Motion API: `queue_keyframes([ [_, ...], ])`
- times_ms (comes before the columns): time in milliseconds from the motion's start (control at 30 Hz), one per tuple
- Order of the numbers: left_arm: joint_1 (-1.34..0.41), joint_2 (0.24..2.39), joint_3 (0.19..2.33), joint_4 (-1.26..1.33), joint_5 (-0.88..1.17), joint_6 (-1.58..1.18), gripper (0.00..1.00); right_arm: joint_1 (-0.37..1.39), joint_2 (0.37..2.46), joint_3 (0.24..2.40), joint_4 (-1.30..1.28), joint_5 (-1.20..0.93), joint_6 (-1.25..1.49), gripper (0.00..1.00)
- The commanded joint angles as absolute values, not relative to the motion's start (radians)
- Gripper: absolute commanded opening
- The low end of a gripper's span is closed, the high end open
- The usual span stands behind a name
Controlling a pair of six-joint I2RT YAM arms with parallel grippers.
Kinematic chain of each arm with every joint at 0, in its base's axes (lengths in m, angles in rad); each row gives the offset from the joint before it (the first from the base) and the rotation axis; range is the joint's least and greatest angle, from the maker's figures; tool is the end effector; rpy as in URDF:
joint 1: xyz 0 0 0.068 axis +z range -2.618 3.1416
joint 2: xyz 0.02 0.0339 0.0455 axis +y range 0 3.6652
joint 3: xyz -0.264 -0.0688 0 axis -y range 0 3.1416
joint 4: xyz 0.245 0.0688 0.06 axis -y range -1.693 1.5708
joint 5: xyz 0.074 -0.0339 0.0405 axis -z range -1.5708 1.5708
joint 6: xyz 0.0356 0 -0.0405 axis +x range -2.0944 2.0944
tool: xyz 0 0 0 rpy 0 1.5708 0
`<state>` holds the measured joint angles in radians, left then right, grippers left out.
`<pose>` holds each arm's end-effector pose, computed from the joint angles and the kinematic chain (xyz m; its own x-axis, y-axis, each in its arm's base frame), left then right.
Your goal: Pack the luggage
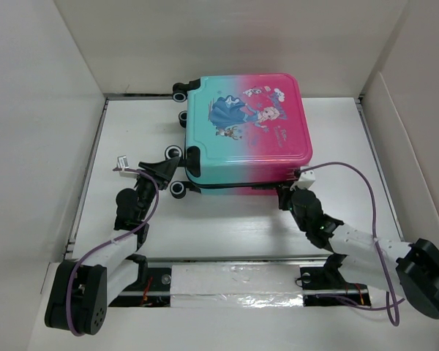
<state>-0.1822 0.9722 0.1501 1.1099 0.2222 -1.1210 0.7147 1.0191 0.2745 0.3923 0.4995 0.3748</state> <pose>0.1817 -0.0415 0.2238 -0.2249 -0.8517 -0.4732 0.4186 0.3541 -0.8363 0.1632 0.1190 0.1801 -0.3288 0.1401 -0.9339 -0.1240 0.9740 0.1898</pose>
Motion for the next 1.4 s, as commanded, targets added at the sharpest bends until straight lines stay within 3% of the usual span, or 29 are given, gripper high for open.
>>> queue_keyframes([
  [0,-0.199,0.963,0.132,1.126,0.273,-0.954,0.0,0.729,0.97,0.324,0.575,0.519,0.38,0.0],
  [167,-0.328,0.976,0.158,1.117,0.209,-0.91,0.0,0.765,0.943,0.296,0.584,0.372,0.38,0.0],
  [333,-0.53,1.008,0.207,1.117,0.117,-0.888,0.0,0.926,1.101,0.433,0.545,0.258,0.345,0.0],
  [567,-0.597,1.04,0.236,1.138,0.204,-0.96,0.0,1.048,1.342,0.67,0.475,-0.033,0.235,0.0],
  [767,-0.621,0.993,0.277,1.03,0.275,-0.977,0.0,1.138,1.531,0.727,0.632,-0.109,0.267,0.0],
  [900,-0.621,0.983,0.406,0.809,0.282,-0.911,0.0,1.138,1.583,0.671,0.855,-0.048,0.324,0.0],
  [1067,-0.77,1.159,0.526,0.965,0.259,-1.029,0.0,1.094,1.424,0.43,1.012,-0.005,0.394,0.0],
  [1100,-0.807,1.189,0.561,0.956,0.24,-1.023,0.02,1.094,1.313,0.395,0.977,0.036,0.393,0.0],
  [1133,-0.839,1.215,0.592,0.947,0.215,-1.005,0.18,1.094,1.246,0.365,0.933,0.054,0.393,0.0],
  [1233,-0.874,1.259,0.649,0.928,0.192,-0.989,0.51,1.094,0.956,0.293,0.656,0.124,0.379,0.0],
  [1267,-0.874,1.238,0.634,0.899,0.163,-0.983,0.67,1.085,0.821,0.272,0.521,0.156,0.377,0.0],
  [1367,-0.813,1.181,0.627,0.746,0.147,-0.938,0.82,1.085,0.643,0.238,0.382,0.184,0.393,0.0],
])
